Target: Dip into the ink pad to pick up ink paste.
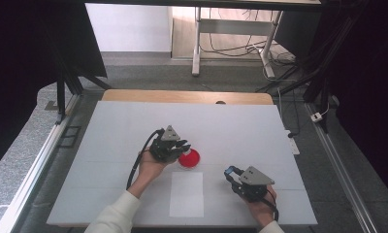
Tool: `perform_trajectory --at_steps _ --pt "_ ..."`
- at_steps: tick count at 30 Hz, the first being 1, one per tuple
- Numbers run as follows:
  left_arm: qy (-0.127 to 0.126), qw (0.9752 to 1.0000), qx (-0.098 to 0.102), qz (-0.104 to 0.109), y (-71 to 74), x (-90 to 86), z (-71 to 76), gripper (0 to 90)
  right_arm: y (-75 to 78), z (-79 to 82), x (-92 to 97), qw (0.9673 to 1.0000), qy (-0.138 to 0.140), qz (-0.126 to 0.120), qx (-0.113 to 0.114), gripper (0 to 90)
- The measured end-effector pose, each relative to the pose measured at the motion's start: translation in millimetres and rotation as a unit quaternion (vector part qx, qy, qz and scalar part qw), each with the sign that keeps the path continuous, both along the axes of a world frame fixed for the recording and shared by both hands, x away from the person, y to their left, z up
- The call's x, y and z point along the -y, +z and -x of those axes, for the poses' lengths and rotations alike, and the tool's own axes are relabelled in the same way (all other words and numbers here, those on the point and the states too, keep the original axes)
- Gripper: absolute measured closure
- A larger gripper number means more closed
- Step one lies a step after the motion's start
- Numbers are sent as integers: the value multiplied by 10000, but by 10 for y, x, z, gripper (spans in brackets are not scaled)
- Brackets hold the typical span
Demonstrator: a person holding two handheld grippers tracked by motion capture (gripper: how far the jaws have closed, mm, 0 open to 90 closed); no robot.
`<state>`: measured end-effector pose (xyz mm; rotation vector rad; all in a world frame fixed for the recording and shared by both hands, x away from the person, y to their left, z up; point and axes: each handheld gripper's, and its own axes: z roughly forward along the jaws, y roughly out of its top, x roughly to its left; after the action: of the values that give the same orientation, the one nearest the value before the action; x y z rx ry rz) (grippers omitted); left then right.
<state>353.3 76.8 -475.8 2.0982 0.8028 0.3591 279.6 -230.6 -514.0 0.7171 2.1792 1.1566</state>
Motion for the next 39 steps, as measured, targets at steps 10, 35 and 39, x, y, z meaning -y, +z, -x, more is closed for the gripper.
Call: perform_trajectory --at_steps 10,35,39 --pt "25 9998 -119 -180 -120 26 -47 757 -2 0 0 10000 -5 14 -10 652" --pt "6 9994 -202 -295 -207 48 -75 757 -3 2 -2 10000 -5 16 -6 652" --pt "9 9994 -170 -314 -218 64 -69 758 -4 3 -5 10000 -1 23 -7 652"
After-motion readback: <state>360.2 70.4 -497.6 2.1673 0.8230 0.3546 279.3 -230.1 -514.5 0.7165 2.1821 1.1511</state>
